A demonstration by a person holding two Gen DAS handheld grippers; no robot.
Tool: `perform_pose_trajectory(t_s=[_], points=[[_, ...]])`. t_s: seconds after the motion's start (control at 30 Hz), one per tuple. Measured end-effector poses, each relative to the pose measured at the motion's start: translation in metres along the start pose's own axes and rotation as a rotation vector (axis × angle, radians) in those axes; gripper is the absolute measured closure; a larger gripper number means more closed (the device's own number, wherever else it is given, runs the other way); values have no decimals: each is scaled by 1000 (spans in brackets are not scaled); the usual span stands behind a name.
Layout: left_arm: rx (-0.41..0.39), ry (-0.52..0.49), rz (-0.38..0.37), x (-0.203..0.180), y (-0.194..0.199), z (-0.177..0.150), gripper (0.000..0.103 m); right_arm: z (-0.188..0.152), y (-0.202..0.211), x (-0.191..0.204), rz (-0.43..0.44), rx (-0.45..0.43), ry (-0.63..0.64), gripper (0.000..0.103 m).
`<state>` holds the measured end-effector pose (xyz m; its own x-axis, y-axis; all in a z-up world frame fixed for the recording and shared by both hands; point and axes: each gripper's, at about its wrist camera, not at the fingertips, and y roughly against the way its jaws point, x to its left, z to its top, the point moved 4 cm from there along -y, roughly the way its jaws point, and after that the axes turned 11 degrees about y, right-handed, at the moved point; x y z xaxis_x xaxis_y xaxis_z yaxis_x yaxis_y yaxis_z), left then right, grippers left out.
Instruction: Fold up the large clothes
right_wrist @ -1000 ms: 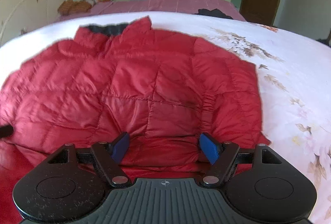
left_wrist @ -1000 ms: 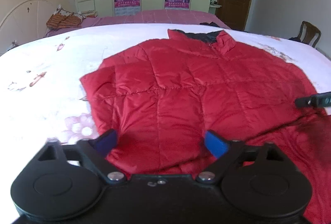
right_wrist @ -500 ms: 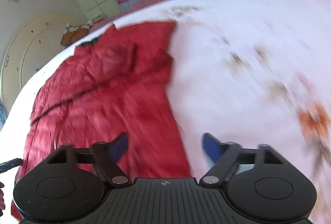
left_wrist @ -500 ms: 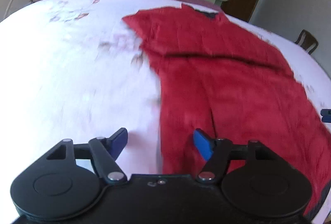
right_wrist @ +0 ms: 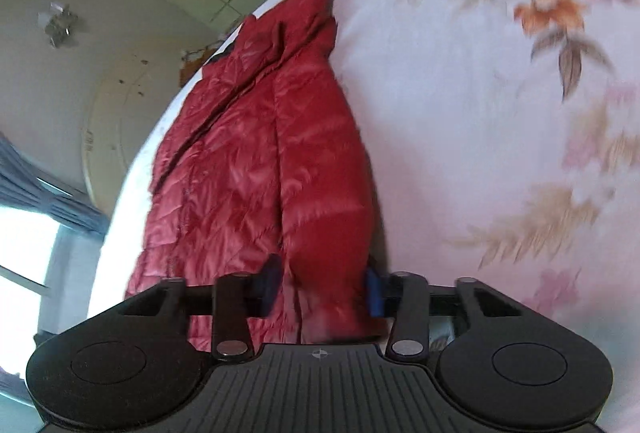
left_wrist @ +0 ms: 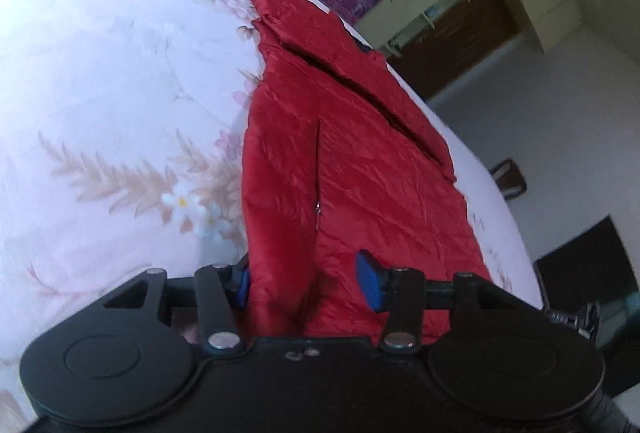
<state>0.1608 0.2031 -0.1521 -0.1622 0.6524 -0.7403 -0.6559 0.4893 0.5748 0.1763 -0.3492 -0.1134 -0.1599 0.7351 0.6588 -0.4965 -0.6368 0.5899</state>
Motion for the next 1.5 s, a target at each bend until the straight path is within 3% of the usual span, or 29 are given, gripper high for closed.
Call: perform_pose_trajectory(t_s=[0.03, 0.07, 0.1, 0.27, 0.47, 0.67, 0.93, 0.97, 1.0, 1.03, 1.07, 1.1, 1.13, 1.17, 1.23, 1.33, 1.4, 1.43, 1.47, 1.5], points=[[-14, 20, -12, 2, -1, 1, 67, 0, -1, -3, 24, -5, -19, 76], [-27, 44, -19, 3, -3, 2, 92, 0, -2, -6, 46, -6, -37, 91], [-39, 61, -29, 3, -5, 3, 95, 2, -1, -6, 58, -14, -45, 93], [-180, 44, -100, -24, 16, 17, 96, 31, 21, 11, 92, -131, 5, 97], [-306, -8, -157, -67, 5, 84, 96, 116, 20, 42, 91, -264, 90, 97], [-310, -69, -164, -103, -67, 181, 96, 224, -27, 60, 79, -328, 95, 97], [-250, -86, -32, -105, -185, 300, 96, 361, -142, 26, 15, -291, 0, 97], [-246, -101, -16, -101, -201, 311, 91, 373, -157, 19, 10, -290, -15, 96], [-251, -102, 6, -94, -206, 318, 86, 379, -167, 13, 10, -293, -25, 92], [-252, -85, 35, -87, -211, 326, 69, 386, -176, 6, -22, -296, -44, 50], [-256, -63, 71, -78, -213, 331, 43, 390, -179, 1, -75, -323, -54, 0], [-288, -54, 112, -71, -215, 336, 27, 391, -180, -2, -121, -378, -24, 1], [-320, -69, 149, -66, -215, 338, 16, 394, -185, -3, -133, -365, 10, 1], [-320, -101, 170, -62, -218, 340, 23, 394, -192, -7, -147, -333, 17, 2], [-253, -124, 190, -53, -229, 344, 31, 391, -207, -14, -187, -267, 70, 15], [-149, -164, 201, -47, -251, 345, 38, 384, -233, -25, -242, -170, 115, 23], [-79, -182, 235, -44, -268, 345, 49, 379, -250, -28, -278, -120, 144, 24], [-55, -184, 240, -43, -274, 345, 58, 377, -258, -28, -289, -97, 162, 29], [-37, -190, 238, -43, -279, 343, 71, 374, -264, -28, -290, -74, 181, 49], [-31, -211, 244, -45, -281, 343, 77, 372, -270, -27, -301, -49, 203, 62]])
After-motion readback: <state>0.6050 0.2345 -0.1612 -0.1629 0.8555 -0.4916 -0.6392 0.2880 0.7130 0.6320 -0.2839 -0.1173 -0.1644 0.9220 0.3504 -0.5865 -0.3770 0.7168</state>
